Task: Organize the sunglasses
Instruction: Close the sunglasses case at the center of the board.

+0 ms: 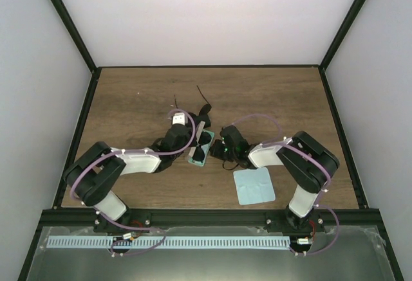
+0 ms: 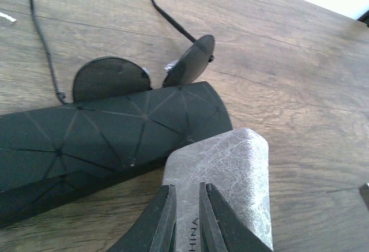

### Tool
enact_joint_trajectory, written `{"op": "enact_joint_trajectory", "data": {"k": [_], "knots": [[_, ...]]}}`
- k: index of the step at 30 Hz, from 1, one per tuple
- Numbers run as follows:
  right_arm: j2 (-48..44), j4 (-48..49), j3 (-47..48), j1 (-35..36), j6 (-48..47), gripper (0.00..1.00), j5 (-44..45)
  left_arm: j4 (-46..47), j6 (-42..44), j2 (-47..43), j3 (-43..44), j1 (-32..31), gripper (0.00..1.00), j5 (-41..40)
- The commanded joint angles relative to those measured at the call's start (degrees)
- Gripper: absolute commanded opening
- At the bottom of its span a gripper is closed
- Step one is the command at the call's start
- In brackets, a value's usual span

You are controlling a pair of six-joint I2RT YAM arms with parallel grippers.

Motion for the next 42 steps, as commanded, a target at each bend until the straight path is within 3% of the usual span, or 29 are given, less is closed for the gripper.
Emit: {"op": "enact_joint_trajectory", "data": {"k": [1, 24, 30, 33, 36, 37, 38, 40, 42], "knots": [[1.86, 0.72, 1.19, 0.1, -0.88, 0.01, -2.06, -1.23, 0.0, 1.92, 1.94, -2.52, 0.14, 0.01], [-1.47, -0.07, 0.57, 0.11, -0.27, 0.01, -0.91, 0.08, -0.79, 6.78, 2.19, -4.84, 0.13, 0.85], [-11.3, -2.54, -4.17, 0.17, 0.84, 0.02, 3.91, -1.84, -1.17, -2.98, -0.9, -4.63, 0.13, -2.77], [-15.26, -7.24, -3.05, 0.76, -0.86, 0.08, 6.82, -3.32, -2.11, -12.15, -3.81, -4.66, 0.15, -5.26], [-14.5, -14.58, 2.57, 2.22, -3.88, 0.23, 11.01, -7.8, -3.7, -22.08, -7.22, -4.59, 0.27, -8.69], [-11.28, -18.87, 7.05, 2.75, -4.59, 0.43, 13.45, -14.0, -6.33, -31.49, -9.44, -4.54, 0.66, -12.05], [-10.59, -18.57, 7.52, 2.74, -4.79, 0.51, 13.57, -15.81, -7.21, -34.54, -10.63, -4.56, 0.76, -12.49], [-9.05, -16.69, 8.53, 2.59, -5.54, 0.65, 12.79, -18.32, -8.74, -40.98, -13.51, -4.66, 0.89, -12.82], [-5.77, -17.22, 11.79, 2.4, -6.4, 0.71, 12.22, -21.1, -9.72, -47.76, -15.98, -4.74, 0.91, -13.2]]}}
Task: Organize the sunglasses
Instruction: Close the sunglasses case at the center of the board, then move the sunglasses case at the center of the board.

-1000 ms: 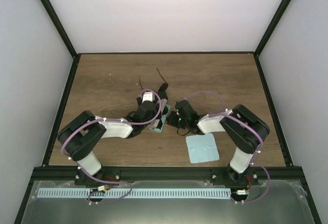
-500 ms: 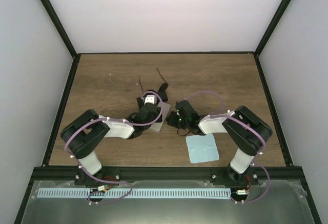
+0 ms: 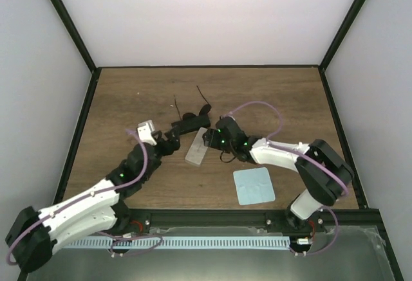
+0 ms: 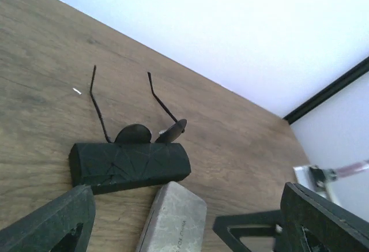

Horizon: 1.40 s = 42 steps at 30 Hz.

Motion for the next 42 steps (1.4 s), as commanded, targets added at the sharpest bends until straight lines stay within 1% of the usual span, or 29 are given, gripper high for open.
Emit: {"op": "enact_joint_trajectory", "data": {"k": [1, 4, 7, 10, 13, 15, 18, 22, 25, 29, 34, 37, 42], "knots": [[6.4, -5.23, 7.56, 0.27, -3.12, 0.71, 2.12, -10.23, -3.69, -12.05, -4.76, -0.07, 0.91, -3.83], [12.13, -6.93, 12.78, 0.27, -3.93, 0.69, 1.61, -15.65, -3.86, -20.16, -6.09, -0.1, 0.91, -5.41], [17.21, -8.39, 16.85, 0.34, -4.03, 0.67, 1.14, -17.83, -4.43, -24.4, -7.09, -0.12, 0.91, -5.33], [21.98, -10.53, 20.48, 0.85, -5.11, 0.66, 0.62, -17.79, -4.47, -25.07, -7.58, -0.08, 0.91, -5.43], [25.13, -12.08, 23.1, 2.45, -6.24, 0.6, 1.52, -16.85, -4.3, -24.06, -7.66, -0.06, 0.91, -5.31], [26.38, -12.98, 24.35, 3.59, -5.92, 0.58, 2.38, -16.29, -4.26, -23.34, -7.56, -0.06, 0.91, -5.23], [26.22, -13.55, 24.52, 4.64, -4.55, 0.58, 2.93, -16.29, -4.14, -23.11, -7.41, -0.07, 0.91, -5.37], [20.93, -12.54, 21.12, 4.73, -3.84, 0.59, 6.16, -16.5, -4.1, -23.5, -7.41, -0.06, 0.91, -5.18], [17.52, -13.29, 19.42, 4.8, -4.6, 0.59, 4.98, -16.84, -4.19, -23.51, -7.28, -0.08, 0.91, -5.41], [14.8, -12.5, 15.72, 5.11, -4.53, 0.63, 2.58, -17.13, -4.19, -23.87, -6.88, -0.08, 0.91, -5.55], [15.96, -10.54, 14.24, 7.54, -3.69, 0.64, 0.49, -17.08, -4.23, -24.37, -6.97, -0.03, 0.91, -5.76], [18.5, -8.02, 15.27, 9.21, -2.98, 0.6, -1.68, -17.24, -4.43, -24.28, -6.96, -0.08, 0.91, -5.61], [23.58, -7.68, 20.78, 10.09, -3.01, 0.52, -3.4, -17.83, -4.86, -24.29, -6.97, -0.08, 0.91, -5.1]]}}
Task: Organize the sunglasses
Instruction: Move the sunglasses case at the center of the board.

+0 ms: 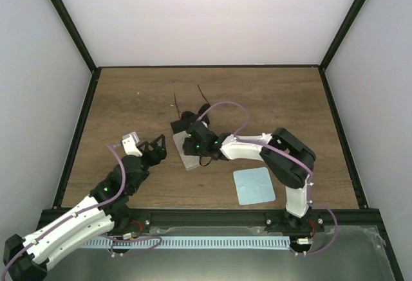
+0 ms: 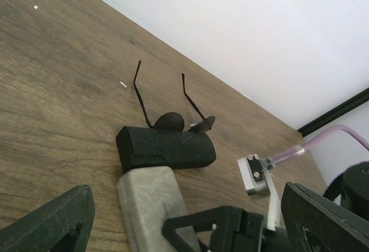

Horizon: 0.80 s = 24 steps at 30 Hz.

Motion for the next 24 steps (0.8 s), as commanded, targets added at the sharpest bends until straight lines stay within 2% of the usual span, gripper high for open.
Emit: {"op": "enact_joint_trajectory", "data": {"k": [1, 5, 14, 18, 21, 24], "knots": [[5.62, 0.45, 4.39, 1.31, 0.58, 0.51, -4.25, -1.38, -0.53, -0.34, 0.12, -0.06, 0.91, 0.05], [7.64, 3.29, 6.45, 1.32, 1.6, 0.48, -6.62, -1.45, -0.91, -0.61, -0.14, -0.03, 0.91, 0.18], [15.62, 3.38, 19.48, 1.26, 1.0, 0.47, -11.14, -1.0, -1.4, 1.89, 0.11, -0.04, 0.91, -1.37], [9.58, 3.8, 15.12, 0.75, 0.0, 0.49, -5.61, 0.68, -1.12, 3.91, -0.34, -0.05, 0.89, -3.47], [4.53, 3.66, 11.27, -1.14, -2.59, 0.55, -2.85, 0.31, -1.56, 8.28, 1.85, 0.24, 0.9, -5.73], [2.5, -0.6, 12.52, -3.07, -6.07, 0.59, 0.28, 0.3, -1.81, 10.59, 3.74, 0.36, 0.91, -5.71]]}}
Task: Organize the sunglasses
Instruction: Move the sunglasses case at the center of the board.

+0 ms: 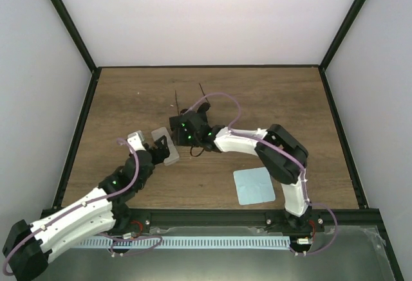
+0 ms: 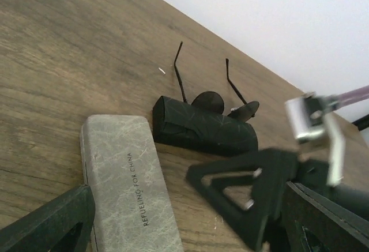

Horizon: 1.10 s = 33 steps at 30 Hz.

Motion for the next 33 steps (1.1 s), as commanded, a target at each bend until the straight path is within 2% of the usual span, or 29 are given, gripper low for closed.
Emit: {"op": "enact_joint_trajectory", "data": {"k": [1, 7, 13, 18, 24, 33], "knots": [[-4.93, -3.74, 2.15, -3.07, -5.78, 0.6, 5.96, 1.3, -0.42, 2.67, 2.81, 0.38, 0.91, -1.86], [-3.69, -4.38, 7.93, -4.97, -10.85, 0.6, 4.4, 2.22, -0.98, 2.54, 0.85, 1.37, 0.9, 0.03], [4.73, -6.32, 18.84, -7.66, -15.64, 0.6, 2.28, 4.23, -1.52, 4.11, -1.05, 2.07, 0.9, 3.12], [10.55, -7.5, 22.96, -9.67, -15.35, 0.6, 0.13, 3.72, -1.37, 3.12, -1.73, 2.17, 0.9, 2.9], [12.49, -7.92, 22.03, -10.02, -15.19, 0.6, -1.76, 3.49, -0.73, 1.83, -1.7, 2.38, 0.9, 2.44], [10.31, -5.43, 13.7, -10.01, -13.09, 0.6, -2.45, 4.15, -1.0, 1.26, -3.04, 2.34, 0.9, 3.75]]}}
